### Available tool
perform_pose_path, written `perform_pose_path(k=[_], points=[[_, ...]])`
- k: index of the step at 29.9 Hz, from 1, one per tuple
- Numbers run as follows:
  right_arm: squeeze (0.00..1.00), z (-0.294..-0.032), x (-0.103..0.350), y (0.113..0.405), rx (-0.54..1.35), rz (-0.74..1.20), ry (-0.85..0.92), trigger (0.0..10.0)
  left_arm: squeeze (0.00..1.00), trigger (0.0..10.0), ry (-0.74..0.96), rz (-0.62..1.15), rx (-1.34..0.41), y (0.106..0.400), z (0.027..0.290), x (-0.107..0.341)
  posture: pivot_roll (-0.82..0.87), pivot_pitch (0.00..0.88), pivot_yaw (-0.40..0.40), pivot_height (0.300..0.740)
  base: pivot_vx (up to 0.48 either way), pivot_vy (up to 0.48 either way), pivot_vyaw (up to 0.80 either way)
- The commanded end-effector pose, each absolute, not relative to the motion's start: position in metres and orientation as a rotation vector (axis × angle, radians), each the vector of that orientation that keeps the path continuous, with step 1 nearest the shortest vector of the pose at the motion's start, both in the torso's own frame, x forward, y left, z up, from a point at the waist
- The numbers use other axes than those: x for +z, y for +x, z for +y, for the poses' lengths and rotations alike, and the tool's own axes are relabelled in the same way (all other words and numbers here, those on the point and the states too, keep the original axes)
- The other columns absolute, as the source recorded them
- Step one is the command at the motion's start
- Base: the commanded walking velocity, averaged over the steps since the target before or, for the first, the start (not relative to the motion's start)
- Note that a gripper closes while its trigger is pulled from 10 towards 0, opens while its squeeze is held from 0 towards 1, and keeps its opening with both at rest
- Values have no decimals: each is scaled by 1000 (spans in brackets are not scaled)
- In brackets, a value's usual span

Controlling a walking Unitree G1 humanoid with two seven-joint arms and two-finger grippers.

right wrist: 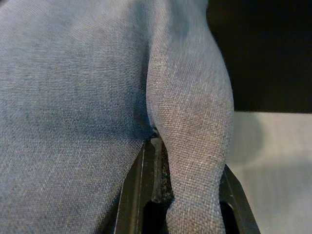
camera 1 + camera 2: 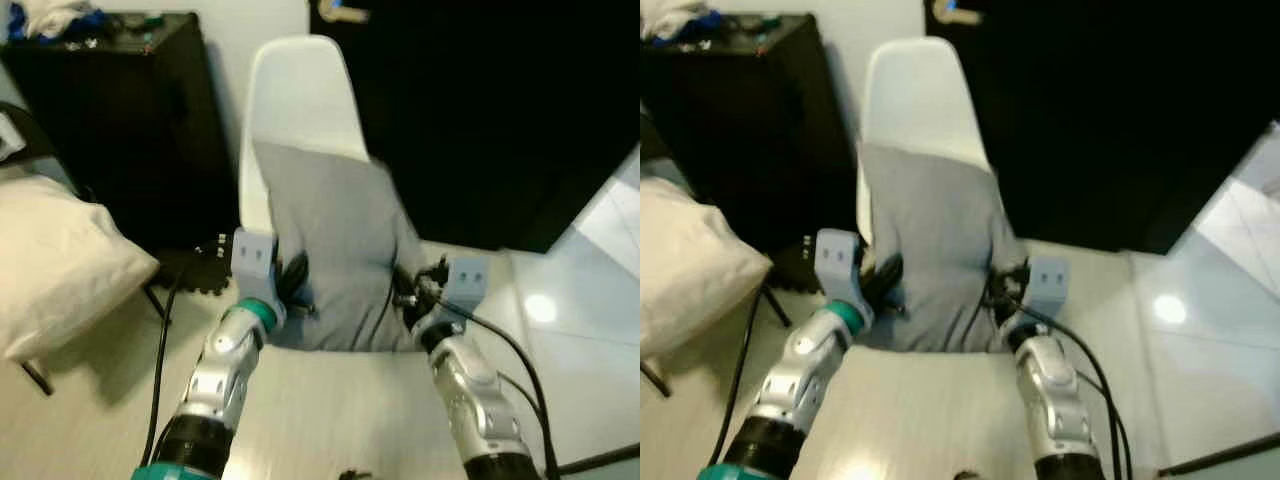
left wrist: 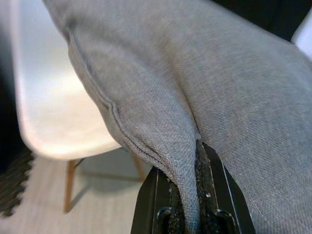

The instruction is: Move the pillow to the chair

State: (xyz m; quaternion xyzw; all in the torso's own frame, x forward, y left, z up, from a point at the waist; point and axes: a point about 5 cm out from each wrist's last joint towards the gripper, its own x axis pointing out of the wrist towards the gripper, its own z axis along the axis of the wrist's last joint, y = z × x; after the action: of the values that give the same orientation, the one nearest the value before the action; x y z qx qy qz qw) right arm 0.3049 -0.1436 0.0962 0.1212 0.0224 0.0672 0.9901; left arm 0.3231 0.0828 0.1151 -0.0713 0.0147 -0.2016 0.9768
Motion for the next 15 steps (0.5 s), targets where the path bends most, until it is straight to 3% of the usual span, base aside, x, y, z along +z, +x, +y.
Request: perform_pose_path(k=[1,11,15], points=[[0,-141,103,307,133,13,240,10000,0,10000,-154,-8,-430,322,83,121,-34,0,116,740,0,0,-800],[0,-143,103,306,122,4,245,10000,0,10000,-164,-25,-429,322,84,124,-35,0,120,740,0,0,-760],[0,-142,104,307,122,-7,246,10000,0,10000,-192,-51,-455,321,82,127,-35,0,121,740,0,0,0]])
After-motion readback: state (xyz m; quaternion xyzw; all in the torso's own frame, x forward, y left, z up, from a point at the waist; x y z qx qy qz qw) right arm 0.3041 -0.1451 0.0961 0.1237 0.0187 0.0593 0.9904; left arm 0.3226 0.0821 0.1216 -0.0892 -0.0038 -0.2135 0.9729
